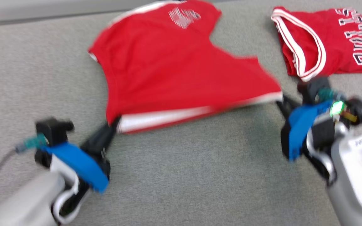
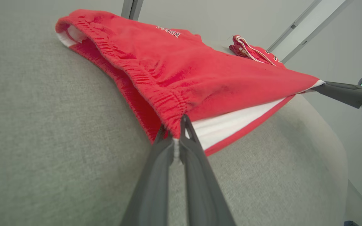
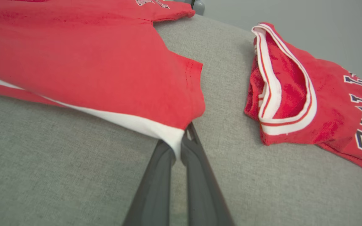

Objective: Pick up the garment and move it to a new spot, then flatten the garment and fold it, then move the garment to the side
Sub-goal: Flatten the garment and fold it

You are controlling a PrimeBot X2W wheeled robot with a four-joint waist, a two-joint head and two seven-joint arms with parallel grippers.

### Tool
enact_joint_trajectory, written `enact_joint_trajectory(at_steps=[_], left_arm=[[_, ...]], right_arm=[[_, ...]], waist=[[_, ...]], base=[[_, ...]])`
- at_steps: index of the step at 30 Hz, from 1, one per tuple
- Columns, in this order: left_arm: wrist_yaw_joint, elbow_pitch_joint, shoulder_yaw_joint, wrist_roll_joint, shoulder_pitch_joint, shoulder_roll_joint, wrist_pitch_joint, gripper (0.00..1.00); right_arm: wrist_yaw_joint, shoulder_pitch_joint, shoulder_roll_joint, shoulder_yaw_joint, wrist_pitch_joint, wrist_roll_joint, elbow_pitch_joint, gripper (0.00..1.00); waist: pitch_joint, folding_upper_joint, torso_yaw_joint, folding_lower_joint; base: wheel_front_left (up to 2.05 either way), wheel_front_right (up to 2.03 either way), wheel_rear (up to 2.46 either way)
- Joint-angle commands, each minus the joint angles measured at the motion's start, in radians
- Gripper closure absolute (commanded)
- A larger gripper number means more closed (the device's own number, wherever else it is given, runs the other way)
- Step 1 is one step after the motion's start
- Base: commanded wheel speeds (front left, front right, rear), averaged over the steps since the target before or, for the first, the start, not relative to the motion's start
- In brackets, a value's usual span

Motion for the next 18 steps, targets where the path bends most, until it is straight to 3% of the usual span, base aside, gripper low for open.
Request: enact_joint_trajectory(at_steps=[1, 6, 12, 15, 18], left_arm=[[0.017, -0.004, -0.029, 0.013, 0.052, 0.017, 0.012, 1.0], [0.086, -0.09, -0.075, 0.022, 0.157, 0.068, 0.032, 1.0], [0.192, -0.254, -0.085, 0.005, 0.28, 0.158, 0.033, 1.0], [0.214, -0.371, -0.096, -0.036, 0.348, 0.194, 0.042, 1.0], [0.267, -0.467, -0.113, -0.062, 0.41, 0.248, 0.064, 1.0]], right_arm=[[-0.001, 0.089, -0.011, -0.008, 0.07, 0.02, -0.074, 1.0], [-0.002, 0.317, -0.037, -0.056, 0.298, 0.043, -0.311, 1.0], [-0.002, 0.559, 0.011, -0.138, 0.58, 0.048, -0.603, 1.0], [-0.001, 0.638, 0.022, -0.141, 0.684, 0.052, -0.726, 1.0], [-0.001, 0.696, 0.005, -0.147, 0.765, 0.057, -0.811, 1.0]], waist=[[-0.028, 0.0002, 0.004, 0.0003], [-0.084, 0.0002, 0.033, 0.0003], [-0.119, 0.0002, 0.063, 0.0003], [-0.12, 0.0002, 0.073, 0.0003], [-0.12, 0.0002, 0.083, 0.0003]], base=[[0.0, 0.0, 0.0], [0.0, 0.0, 0.0], [0.0, 0.0, 0.0], [0.0, 0.0, 0.0], [0.0, 0.0, 0.0]])
